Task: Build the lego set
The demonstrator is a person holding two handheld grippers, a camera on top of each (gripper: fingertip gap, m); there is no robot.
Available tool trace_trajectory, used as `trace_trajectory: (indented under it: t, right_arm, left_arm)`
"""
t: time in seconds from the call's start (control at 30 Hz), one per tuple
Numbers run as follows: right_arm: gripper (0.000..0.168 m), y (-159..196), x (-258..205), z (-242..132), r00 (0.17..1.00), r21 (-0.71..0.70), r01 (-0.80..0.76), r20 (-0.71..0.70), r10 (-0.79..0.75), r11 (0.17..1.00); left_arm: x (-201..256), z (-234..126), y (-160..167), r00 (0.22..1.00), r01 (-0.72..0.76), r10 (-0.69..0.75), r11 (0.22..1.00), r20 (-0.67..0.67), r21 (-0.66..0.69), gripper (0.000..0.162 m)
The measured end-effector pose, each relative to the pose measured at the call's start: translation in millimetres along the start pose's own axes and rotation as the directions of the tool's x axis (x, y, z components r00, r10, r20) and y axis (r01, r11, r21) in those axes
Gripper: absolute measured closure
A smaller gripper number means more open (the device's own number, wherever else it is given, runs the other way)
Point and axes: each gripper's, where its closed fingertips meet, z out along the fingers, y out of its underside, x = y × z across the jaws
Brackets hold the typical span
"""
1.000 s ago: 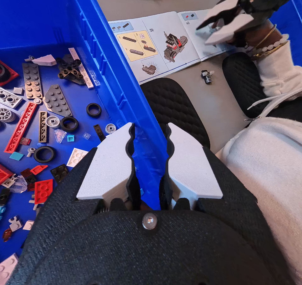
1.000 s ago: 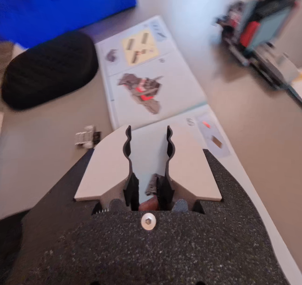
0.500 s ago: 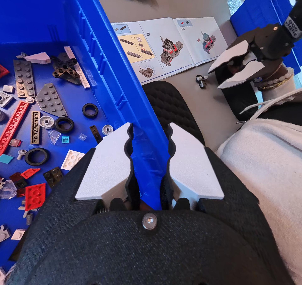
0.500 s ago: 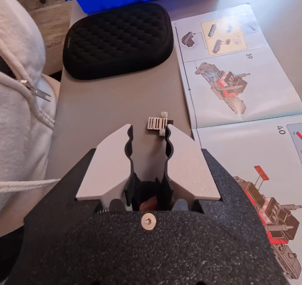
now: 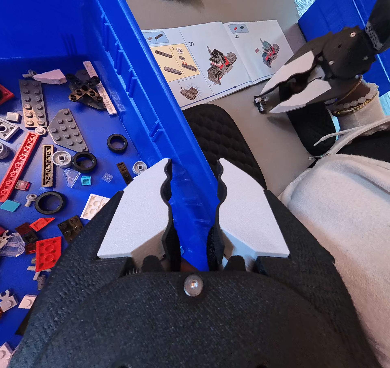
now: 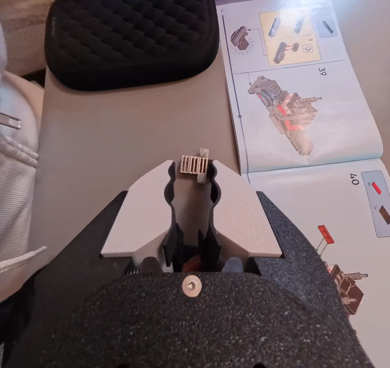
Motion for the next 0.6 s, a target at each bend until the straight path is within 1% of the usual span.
trace_trajectory:
  t: [0.03,0.17,0.3,0.37,0.47,0.5,0.6]
  right_arm:
    - [0.142,2,0,1,1.0,-0.021,0.017,-0.007,-0.017,1.0]
    - [0.143,2,0,4,0.998,-0.04,0.054,-0.009,-0.055,0.998]
    - [0.144,-14,11,-9,0.998,0.036,0.067,-0.002,-0.067,0.997]
    - [0.143,-23,35,-23,0.996,0.069,0.086,-0.041,-0.083,0.994]
    - [0.143,-20,95,-43,0.985,0.032,0.103,-0.145,-0.097,0.994]
    - [0.143,-16,115,-47,0.982,0.017,0.102,-0.16,-0.098,0.995]
    - [0.144,-5,164,-46,0.987,-0.006,0.078,-0.14,-0.078,0.997]
  left_arm:
    - [0,0,0,1.0,-0.002,0.002,1.0,0.0,-0.002,0.122]
    - [0,0,0,1.0,-0.008,0.008,1.0,0.001,-0.006,0.122]
    - [0,0,0,1.0,-0.006,0.006,1.0,-0.003,0.0,0.121]
    - [0,0,0,1.0,-0.008,0.008,1.0,-0.002,-0.001,0.121]
    - [0,0,0,1.0,-0.016,0.016,1.0,0.005,0.002,0.121]
    - [0,0,0,1.0,-0.017,0.017,1.0,0.006,0.004,0.121]
    - [0,0,-1,1.0,-0.016,0.016,1.0,0.008,0.012,0.121]
